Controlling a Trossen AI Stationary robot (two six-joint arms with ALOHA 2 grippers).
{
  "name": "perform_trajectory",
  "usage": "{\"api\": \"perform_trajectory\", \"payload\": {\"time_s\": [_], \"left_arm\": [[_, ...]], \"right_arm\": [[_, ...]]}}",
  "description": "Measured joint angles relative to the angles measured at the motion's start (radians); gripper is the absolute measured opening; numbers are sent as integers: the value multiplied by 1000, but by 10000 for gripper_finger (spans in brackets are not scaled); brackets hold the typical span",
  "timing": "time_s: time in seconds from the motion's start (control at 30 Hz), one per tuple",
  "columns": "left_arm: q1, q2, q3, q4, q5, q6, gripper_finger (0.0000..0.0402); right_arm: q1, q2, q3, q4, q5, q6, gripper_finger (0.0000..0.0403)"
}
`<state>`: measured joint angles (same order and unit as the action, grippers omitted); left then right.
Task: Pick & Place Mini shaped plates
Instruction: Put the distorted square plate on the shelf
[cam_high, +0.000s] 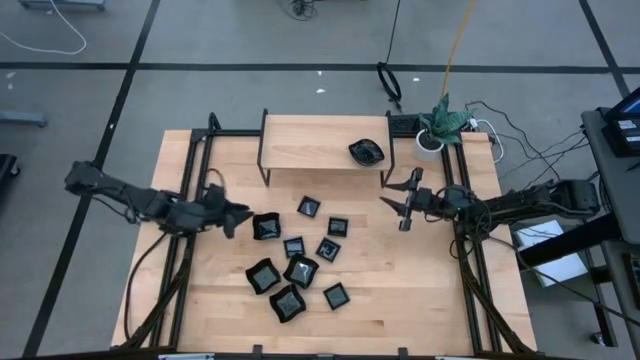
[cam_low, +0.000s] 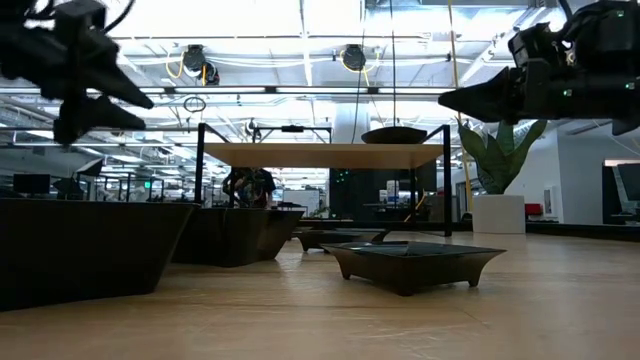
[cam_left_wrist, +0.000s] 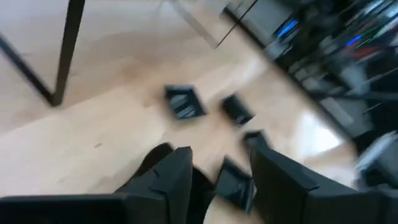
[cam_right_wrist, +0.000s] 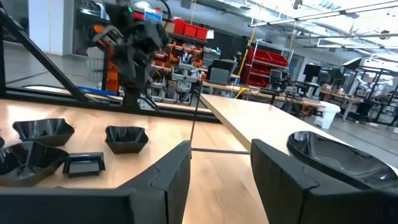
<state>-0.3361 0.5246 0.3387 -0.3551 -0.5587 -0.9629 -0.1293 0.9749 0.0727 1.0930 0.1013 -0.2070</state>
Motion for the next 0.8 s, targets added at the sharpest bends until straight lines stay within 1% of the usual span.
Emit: {"api": "perform_trajectory", "payload": {"time_s": [0.1, 0.17, 0.27, 0.33, 0.43, 0.5, 0.63, 0.8], "left_arm": [[37, 181, 154, -151, 44, -67, 199], [70, 287, 231, -269, 109, -161, 220], [125, 431, 277, -437, 236, -360, 243], [160, 513, 272, -492, 328, -462, 251], [197, 605, 259, -459, 425, -475, 252], [213, 647, 258, -403, 447, -459, 253], [237, 683, 258, -287, 447, -423, 253], [262, 730, 258, -274, 424, -433, 253]], "right_arm": [[-11, 0, 0, -7, 0, 0, 157], [-18, 0, 0, -7, 0, 5, 157], [-21, 0, 0, -11, -1, 7, 157], [-21, 0, 0, -18, -1, 8, 157], [-21, 0, 0, -32, -1, 11, 157], [-21, 0, 0, -45, -1, 11, 157], [-21, 0, 0, -76, -1, 11, 157], [-21, 0, 0, -80, -1, 11, 157]]}}
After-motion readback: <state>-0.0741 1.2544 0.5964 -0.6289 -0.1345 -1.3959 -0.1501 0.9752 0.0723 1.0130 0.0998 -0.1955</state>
